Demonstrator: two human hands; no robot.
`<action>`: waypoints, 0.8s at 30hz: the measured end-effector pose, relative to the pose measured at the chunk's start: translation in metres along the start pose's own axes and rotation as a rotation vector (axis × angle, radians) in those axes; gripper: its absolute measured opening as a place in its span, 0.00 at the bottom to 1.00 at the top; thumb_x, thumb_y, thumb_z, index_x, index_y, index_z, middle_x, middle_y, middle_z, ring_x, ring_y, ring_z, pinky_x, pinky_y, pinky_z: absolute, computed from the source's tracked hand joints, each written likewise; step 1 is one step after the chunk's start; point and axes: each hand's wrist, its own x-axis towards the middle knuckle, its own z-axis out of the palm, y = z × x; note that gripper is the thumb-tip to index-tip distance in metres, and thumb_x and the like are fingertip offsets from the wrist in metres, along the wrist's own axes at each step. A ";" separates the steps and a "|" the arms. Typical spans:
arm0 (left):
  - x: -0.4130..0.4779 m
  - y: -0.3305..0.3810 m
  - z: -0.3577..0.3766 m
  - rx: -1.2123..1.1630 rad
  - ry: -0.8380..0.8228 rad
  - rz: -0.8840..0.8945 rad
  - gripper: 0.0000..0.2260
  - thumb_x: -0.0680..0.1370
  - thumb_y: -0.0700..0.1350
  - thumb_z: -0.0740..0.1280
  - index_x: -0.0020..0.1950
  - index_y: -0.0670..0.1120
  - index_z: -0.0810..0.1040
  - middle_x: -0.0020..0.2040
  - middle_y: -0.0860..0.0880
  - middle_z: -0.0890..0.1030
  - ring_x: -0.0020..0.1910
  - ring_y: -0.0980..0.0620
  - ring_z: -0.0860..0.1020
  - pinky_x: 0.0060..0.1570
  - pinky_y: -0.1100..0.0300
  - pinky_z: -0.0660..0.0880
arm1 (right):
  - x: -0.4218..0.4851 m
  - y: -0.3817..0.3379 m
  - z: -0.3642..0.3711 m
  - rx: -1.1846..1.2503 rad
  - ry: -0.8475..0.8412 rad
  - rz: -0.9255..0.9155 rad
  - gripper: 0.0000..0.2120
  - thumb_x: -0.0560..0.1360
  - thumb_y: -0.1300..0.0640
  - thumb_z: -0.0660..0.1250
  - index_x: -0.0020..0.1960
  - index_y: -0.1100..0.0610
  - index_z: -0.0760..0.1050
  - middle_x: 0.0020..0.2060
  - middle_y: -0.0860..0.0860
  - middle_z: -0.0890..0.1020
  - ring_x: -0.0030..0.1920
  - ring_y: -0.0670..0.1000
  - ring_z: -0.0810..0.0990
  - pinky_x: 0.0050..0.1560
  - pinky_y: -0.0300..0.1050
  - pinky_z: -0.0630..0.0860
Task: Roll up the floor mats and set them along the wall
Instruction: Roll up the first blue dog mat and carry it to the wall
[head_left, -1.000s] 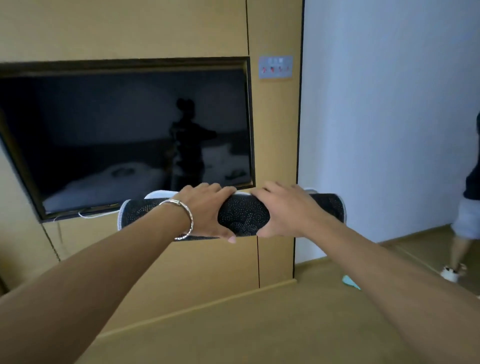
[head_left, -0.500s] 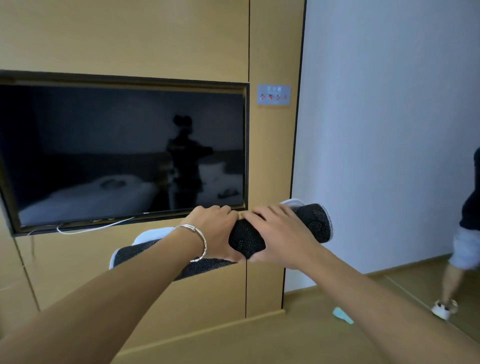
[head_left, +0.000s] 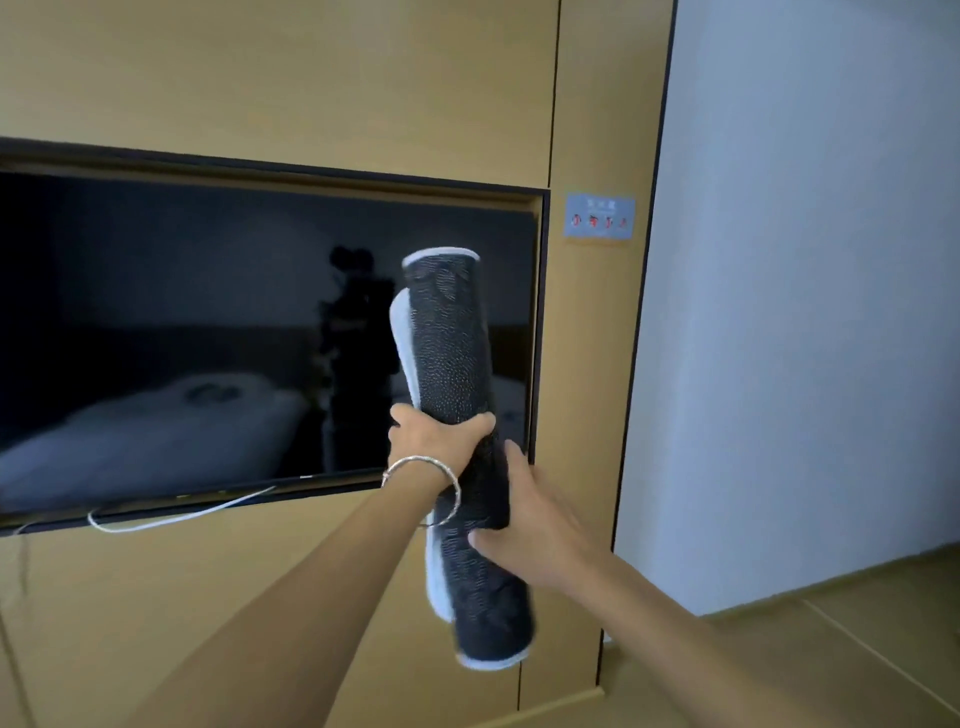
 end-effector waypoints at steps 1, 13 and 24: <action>0.007 0.002 0.003 -0.149 -0.014 -0.071 0.40 0.56 0.64 0.74 0.56 0.44 0.61 0.59 0.42 0.73 0.55 0.39 0.75 0.56 0.46 0.73 | 0.009 -0.002 0.009 -0.013 0.018 0.015 0.49 0.68 0.43 0.70 0.76 0.49 0.40 0.70 0.52 0.62 0.68 0.56 0.66 0.61 0.53 0.71; 0.037 -0.005 0.069 -0.545 -0.441 -0.347 0.29 0.72 0.59 0.70 0.63 0.42 0.66 0.56 0.43 0.77 0.47 0.44 0.80 0.35 0.50 0.80 | 0.069 0.084 -0.014 -0.608 0.187 0.041 0.46 0.68 0.48 0.69 0.75 0.50 0.45 0.66 0.54 0.67 0.63 0.58 0.69 0.61 0.57 0.69; 0.111 -0.019 0.168 1.154 -0.161 1.218 0.55 0.53 0.65 0.77 0.74 0.50 0.55 0.67 0.43 0.70 0.67 0.41 0.69 0.65 0.37 0.64 | 0.137 0.225 -0.034 -0.547 -0.066 -0.011 0.42 0.63 0.46 0.70 0.72 0.48 0.54 0.57 0.50 0.74 0.53 0.55 0.75 0.48 0.49 0.73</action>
